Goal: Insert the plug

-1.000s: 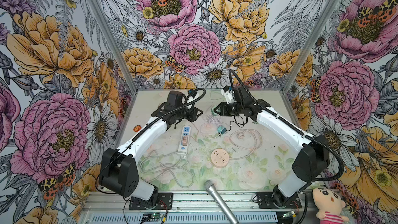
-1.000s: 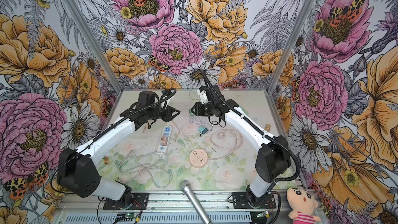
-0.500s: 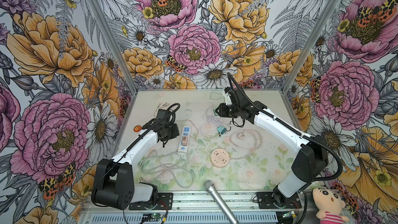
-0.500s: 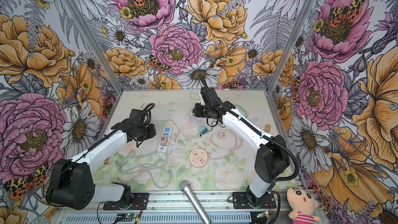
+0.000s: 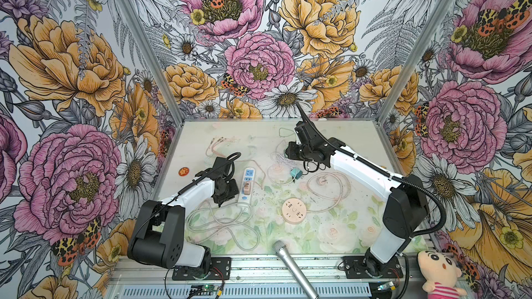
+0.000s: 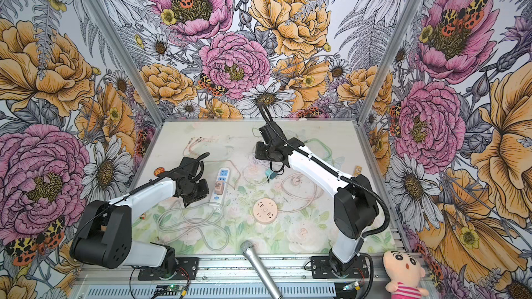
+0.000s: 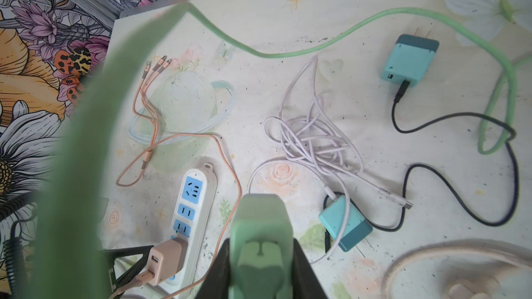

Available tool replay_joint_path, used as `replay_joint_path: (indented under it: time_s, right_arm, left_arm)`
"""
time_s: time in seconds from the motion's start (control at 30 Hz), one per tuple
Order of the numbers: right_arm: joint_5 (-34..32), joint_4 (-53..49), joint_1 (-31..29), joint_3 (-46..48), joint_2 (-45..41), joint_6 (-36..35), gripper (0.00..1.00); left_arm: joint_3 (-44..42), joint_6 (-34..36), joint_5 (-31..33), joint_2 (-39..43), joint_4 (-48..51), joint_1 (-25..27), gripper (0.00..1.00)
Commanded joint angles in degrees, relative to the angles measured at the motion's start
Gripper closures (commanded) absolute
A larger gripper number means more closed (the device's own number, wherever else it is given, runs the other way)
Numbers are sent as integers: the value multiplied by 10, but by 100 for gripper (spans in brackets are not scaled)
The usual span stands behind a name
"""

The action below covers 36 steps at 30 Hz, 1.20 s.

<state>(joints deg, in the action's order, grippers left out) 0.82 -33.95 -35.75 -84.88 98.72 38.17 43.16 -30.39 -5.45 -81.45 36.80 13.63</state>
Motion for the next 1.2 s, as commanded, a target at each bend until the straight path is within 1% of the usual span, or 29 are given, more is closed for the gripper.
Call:
replay_joint_path:
  time_s: [0.0, 0.23, 0.33, 0.43, 0.57, 0.8, 1.0, 1.17]
  right_arm:
    - [-28, 22, -6, -7, 3, 23, 100]
    - [-45, 21, -18, -5, 8, 29, 100]
    - [-52, 21, -22, -10, 15, 27, 100]
    - [-44, 21, -27, -22, 31, 17, 100]
    - [-33, 20, -35, -41, 57, 18, 100]
    - [-95, 17, -60, -60, 90, 38, 100]
    - [-110, 4, -80, -86, 125, 64, 100]
    - [-140, -30, -93, -89, 143, 108, 100]
  left_arm:
    - [-4, -10, -29, -10, -43, 14, 93]
    - [4, -26, -50, -60, -97, 52, 94]
    - [8, -27, -52, -67, -107, 69, 95]
    - [4, -27, -55, -64, -118, 80, 95]
    - [-6, -38, -96, -55, -153, 85, 95]
    - [11, -43, -110, -70, -153, 109, 95]
    - [4, -44, -135, -71, -167, 110, 95]
    - [4, -50, -122, -73, -167, 102, 95]
